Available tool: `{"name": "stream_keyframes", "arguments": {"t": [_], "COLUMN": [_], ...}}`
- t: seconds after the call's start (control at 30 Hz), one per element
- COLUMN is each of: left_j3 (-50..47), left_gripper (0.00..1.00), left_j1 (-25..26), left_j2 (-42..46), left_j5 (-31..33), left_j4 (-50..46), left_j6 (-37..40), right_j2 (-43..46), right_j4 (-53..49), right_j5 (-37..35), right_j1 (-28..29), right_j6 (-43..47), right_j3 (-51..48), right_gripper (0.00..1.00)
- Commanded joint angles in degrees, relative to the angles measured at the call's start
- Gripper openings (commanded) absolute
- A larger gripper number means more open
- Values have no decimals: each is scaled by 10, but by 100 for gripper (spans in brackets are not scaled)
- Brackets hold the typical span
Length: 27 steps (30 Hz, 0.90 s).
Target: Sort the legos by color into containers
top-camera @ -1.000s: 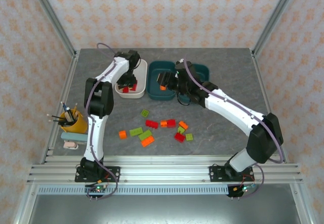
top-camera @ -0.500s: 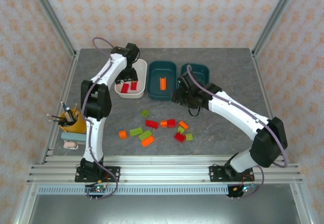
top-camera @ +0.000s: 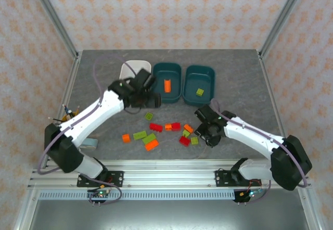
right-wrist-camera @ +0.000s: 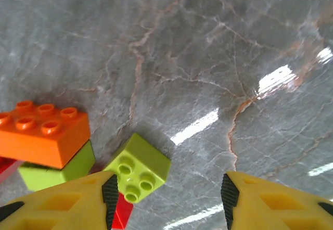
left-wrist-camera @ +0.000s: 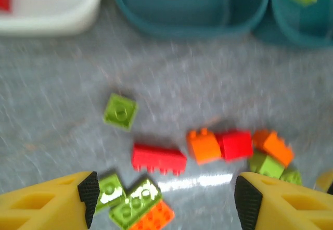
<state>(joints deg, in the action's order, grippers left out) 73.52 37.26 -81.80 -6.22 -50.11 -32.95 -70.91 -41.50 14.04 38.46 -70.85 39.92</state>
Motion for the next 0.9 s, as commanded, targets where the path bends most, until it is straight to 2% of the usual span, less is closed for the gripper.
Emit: {"name": "stream_keyframes", "arguments": {"t": [0.0,0.13,0.27,0.73,0.87], "left_j3": [-86,-155,-170,-160,-161], "left_gripper": [72,74,74,74,74], "left_j1": [32,57,58,58,58], "left_j2": [84,169,203,195,189], "left_j5": [-28,-34,-25,-21,-26], "left_j4": [88,111,94,99,105], "left_j6": [-28,-26,-23,-24,-23], "right_j2": [-2,-33,-55,-70,-85], "right_j4": [94,86,106,156,172], "right_j5": [6,10,51,79,75], "right_j1": [-2,-2,-2,9,9], "right_j6": [-133,-173,-218,-289,-295], "right_j3": [-17,4,-21,-53,-50], "right_gripper": [57,59,59,58,50]}}
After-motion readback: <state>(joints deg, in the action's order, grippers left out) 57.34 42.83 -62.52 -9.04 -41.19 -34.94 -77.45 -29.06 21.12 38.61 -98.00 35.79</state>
